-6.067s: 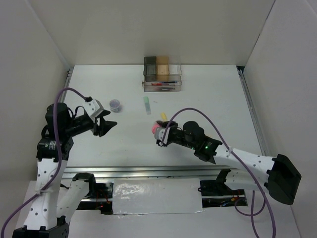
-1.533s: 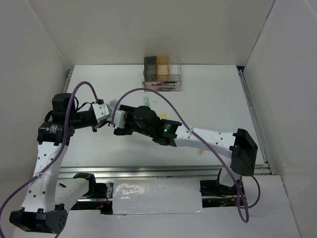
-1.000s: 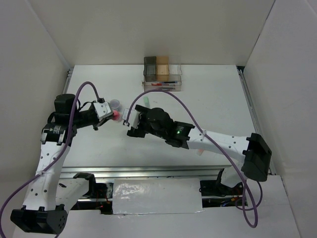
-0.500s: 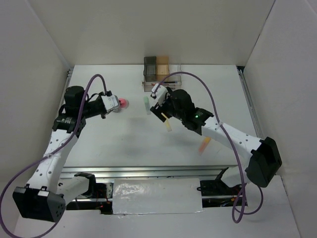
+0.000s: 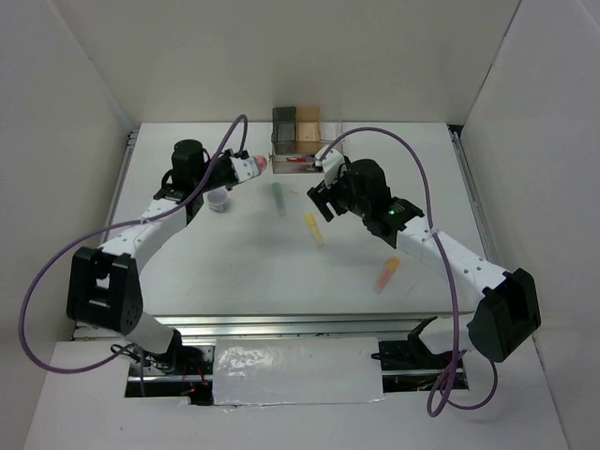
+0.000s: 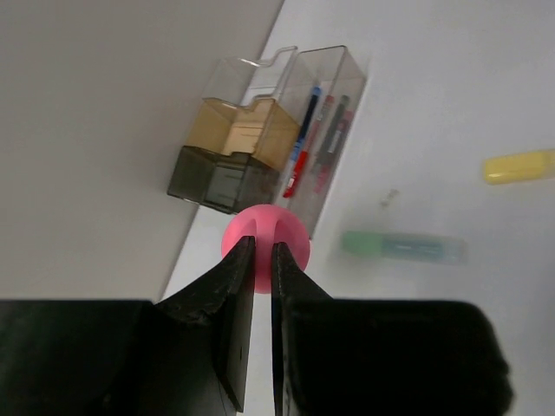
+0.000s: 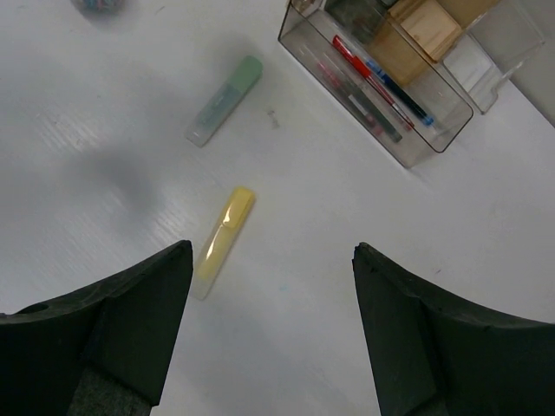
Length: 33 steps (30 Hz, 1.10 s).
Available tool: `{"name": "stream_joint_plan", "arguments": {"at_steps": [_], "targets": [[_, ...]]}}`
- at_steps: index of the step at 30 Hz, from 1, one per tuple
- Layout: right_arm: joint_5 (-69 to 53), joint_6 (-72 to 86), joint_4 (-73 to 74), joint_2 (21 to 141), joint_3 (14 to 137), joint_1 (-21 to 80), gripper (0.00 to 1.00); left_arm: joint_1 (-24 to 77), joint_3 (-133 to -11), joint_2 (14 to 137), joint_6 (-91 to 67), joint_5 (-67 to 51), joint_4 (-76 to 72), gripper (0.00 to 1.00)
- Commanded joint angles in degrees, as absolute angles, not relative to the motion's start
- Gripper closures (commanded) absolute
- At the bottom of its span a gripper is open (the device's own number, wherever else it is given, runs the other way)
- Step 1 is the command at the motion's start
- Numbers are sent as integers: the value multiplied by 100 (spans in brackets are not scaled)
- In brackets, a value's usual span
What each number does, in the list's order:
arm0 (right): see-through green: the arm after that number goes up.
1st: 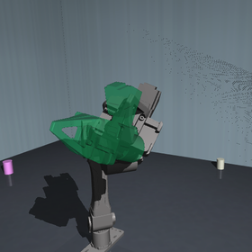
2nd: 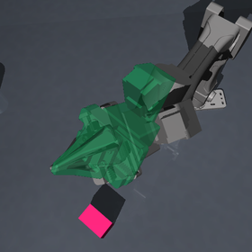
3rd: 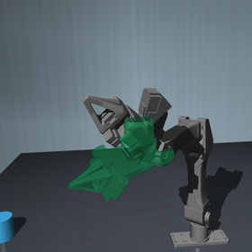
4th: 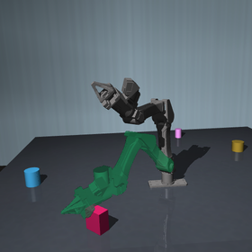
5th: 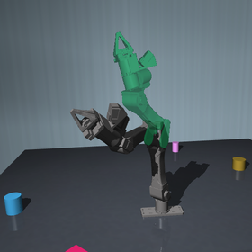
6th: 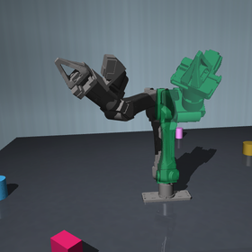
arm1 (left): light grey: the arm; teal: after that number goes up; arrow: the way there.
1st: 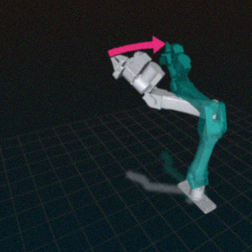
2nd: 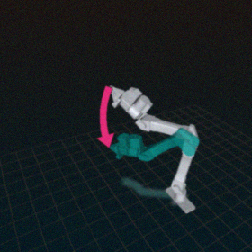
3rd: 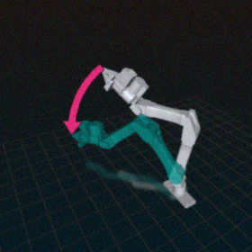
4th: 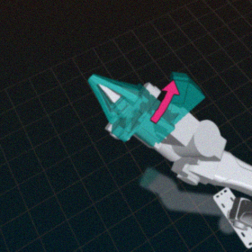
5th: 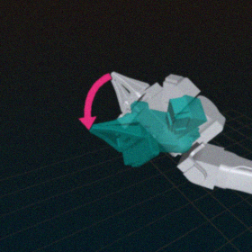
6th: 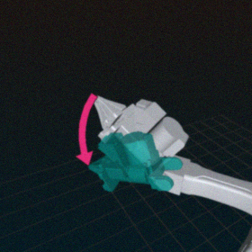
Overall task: Sort the stationery into containers
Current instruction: Place the stationery in the storage box.
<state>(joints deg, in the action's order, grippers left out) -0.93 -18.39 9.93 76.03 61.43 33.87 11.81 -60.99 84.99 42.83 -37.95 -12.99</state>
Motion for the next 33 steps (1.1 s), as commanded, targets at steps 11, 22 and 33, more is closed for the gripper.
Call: {"name": "stream_joint_plan", "arguments": {"at_steps": [11, 22, 33], "targets": [[-606, -1749, 1204, 7936, 6617, 2637, 19, 1301, -8998, 11389, 4632, -3577, -4209, 100], [-1160, -1380, 1591, 8454, 7303, 2417, 20, 1336, -10625, 13304, 4922, -3630, -4755, 100], [-1432, -1239, 1582, 8736, 7435, 2276, 21, 1318, -11496, 14369, 5185, -3612, -4553, 100]]}}
